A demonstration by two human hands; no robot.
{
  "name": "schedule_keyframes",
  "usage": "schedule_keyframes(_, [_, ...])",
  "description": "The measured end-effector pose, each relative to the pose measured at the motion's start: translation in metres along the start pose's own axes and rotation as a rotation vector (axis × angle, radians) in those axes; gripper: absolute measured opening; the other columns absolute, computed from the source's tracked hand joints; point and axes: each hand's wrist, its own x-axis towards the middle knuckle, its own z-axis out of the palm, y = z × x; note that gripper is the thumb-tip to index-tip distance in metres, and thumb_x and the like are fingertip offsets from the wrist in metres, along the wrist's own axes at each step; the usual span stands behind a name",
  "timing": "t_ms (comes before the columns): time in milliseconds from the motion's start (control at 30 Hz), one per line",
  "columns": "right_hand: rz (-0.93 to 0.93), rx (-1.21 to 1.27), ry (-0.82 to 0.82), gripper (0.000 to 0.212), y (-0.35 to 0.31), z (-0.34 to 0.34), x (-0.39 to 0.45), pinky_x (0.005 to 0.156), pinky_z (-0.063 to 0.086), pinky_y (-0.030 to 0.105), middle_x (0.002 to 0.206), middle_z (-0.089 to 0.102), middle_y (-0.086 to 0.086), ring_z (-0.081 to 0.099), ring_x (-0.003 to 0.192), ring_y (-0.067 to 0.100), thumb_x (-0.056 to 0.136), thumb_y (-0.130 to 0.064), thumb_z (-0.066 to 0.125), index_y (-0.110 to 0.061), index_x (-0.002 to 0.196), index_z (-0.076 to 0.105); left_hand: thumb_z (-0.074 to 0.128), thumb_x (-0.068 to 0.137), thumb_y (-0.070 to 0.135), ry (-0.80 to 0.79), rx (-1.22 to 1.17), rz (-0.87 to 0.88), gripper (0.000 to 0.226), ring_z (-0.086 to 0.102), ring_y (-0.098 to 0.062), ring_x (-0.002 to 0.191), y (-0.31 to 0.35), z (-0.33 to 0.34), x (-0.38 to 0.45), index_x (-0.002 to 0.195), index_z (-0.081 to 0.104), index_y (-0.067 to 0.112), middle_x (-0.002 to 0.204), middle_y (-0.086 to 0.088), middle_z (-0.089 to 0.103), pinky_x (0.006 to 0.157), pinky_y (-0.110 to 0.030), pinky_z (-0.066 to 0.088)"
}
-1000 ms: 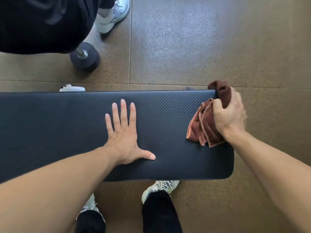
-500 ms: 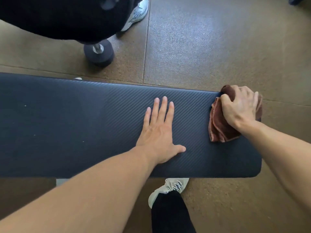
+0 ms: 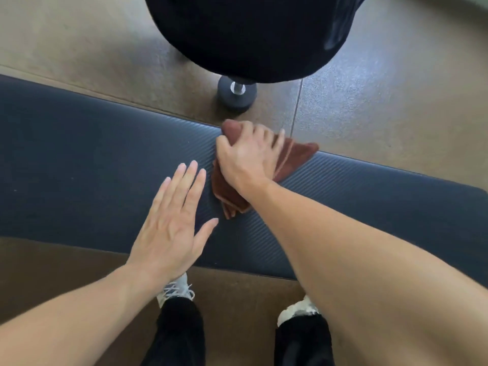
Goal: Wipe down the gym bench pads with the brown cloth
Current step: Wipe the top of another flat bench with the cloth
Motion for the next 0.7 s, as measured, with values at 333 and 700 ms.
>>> schedule_keyframes(333, [-0.358, -0.047, -0.132, 0.046, 0.0, -0.017, 0.027, 0.103, 0.035, 0.048, 0.124, 0.065, 0.0, 0.055, 0.122, 0.027, 0.096, -0.055, 0.04, -0.028, 0.13, 0.058, 0.032, 0.096, 0.057, -0.175, 0.238, 0.086, 0.084, 0.008, -0.026, 0.157, -0.049, -0.024, -0.023, 0.159, 0.02, 0.003, 0.169, -0.013, 0.014, 0.124, -0.048, 0.017])
schedule_keyframes(700, [-0.152, -0.173, -0.267, 0.064, 0.225, -0.111, 0.029, 0.1, 0.043, 0.045, 0.138, 0.065, 0.004, 0.059, 0.124, 0.031, 0.081, -0.059, 0.027, -0.038, 0.134, 0.057, 0.034, 0.09, 0.078, -0.356, 0.252, 0.189, 0.107, -0.03, -0.026, 0.151, 0.093, 0.01, 0.098, 0.16, -0.016, 0.014, 0.166, -0.011, -0.026, 0.125, -0.047, -0.009])
